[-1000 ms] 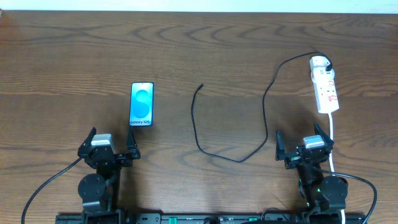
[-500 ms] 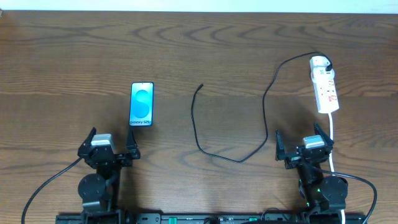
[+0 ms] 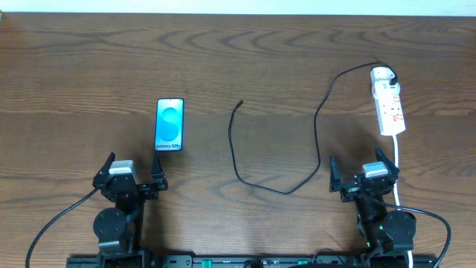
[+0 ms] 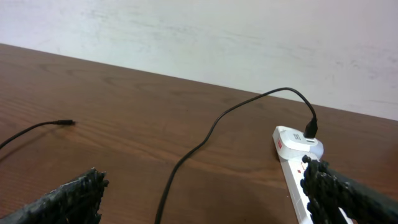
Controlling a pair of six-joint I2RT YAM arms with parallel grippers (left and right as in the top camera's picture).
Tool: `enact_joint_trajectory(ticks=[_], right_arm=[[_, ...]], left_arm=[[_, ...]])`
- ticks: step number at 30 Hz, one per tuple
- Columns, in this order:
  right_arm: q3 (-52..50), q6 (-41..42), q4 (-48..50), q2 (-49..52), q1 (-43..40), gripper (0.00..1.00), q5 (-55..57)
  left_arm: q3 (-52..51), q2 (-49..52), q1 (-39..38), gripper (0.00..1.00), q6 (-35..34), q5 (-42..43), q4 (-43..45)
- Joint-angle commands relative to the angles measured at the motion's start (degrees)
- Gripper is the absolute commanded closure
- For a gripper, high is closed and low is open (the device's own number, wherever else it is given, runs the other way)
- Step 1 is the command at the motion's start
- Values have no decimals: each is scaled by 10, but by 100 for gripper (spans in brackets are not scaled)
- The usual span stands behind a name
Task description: Plug charger to phone and switch on socket
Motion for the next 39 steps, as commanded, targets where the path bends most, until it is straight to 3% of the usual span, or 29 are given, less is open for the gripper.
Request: enact_joint_trajectory(ticks=[1,14,27,33,39], right_arm=[[-2,-6,-1,-3,-5,1,2],[-2,-6,-1,-3,-5,1,2],[-2,-6,-1,-3,-5,1,2],[-2,-6,-1,-3,-5,1,2],[-2,-6,-1,-3,-5,1,2]], left_arm=[[-16,-2,-3,2,5,2,-6],[20,99,-3,2,5,11,25],[140,264,-3,2,5,69,19],[231,368,-3,2,3,79,-27],[360,496,-3,2,3,94,-130]])
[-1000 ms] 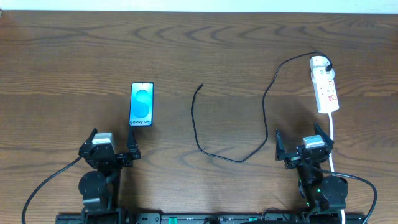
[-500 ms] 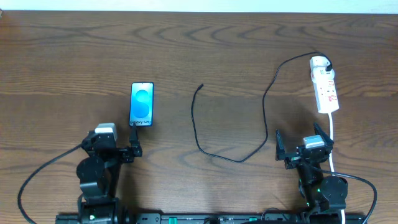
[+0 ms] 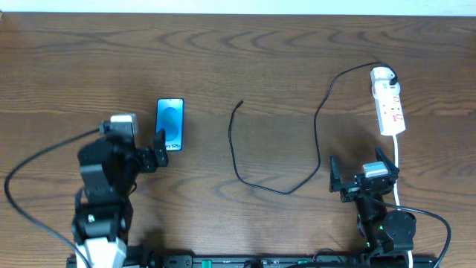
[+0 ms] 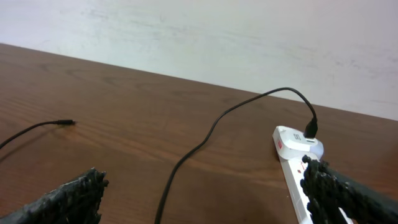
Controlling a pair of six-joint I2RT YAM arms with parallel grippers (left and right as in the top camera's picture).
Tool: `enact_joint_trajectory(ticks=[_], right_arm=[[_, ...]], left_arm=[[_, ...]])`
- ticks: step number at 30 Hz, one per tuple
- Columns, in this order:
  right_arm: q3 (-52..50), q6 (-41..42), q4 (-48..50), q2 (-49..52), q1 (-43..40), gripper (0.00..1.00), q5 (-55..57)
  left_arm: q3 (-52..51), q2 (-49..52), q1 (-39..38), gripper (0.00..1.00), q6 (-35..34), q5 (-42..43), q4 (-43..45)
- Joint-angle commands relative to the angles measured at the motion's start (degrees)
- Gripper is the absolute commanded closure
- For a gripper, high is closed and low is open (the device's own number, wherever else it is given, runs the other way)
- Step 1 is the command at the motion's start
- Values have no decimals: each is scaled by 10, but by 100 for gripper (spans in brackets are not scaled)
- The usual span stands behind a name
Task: Plug charger to phone and switch on socket
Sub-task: 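Move the left gripper forward over the blue phone and lower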
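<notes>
A phone (image 3: 170, 120) with a blue screen lies flat on the table's left half. My left gripper (image 3: 143, 151) stands open just below and left of it, one finger (image 3: 159, 141) over the phone's lower edge. The black charger cable (image 3: 235, 156) curls across the middle; its free plug end (image 3: 240, 103) lies loose right of the phone, also seen as the cable tip (image 4: 64, 122). Its other end runs to a white adapter (image 4: 305, 138) in the white socket strip (image 3: 389, 100). My right gripper (image 3: 362, 174) is open near the front edge, below the strip.
The strip's white lead (image 3: 398, 171) runs down past my right gripper to the front edge. A pale wall (image 4: 249, 37) rises behind the table's far edge. Bare wooden tabletop (image 3: 89, 67) spreads around the phone and cable.
My left arm has moved from its place at the front edge up to the phone, its open gripper now at the phone's lower end. The right arm, cable and strip are unchanged.
</notes>
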Motion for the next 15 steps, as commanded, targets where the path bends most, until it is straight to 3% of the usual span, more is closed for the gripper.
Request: enact_joint_trajectory(ticks=[1,15], right_arm=[[-2,-6,0,-3,-5,1,2],[-2,-6,0,-3,-5,1,2]], left_arm=[[80,62,-3,2,3,27,-41],[433,375,-4,2,4,34,-332]])
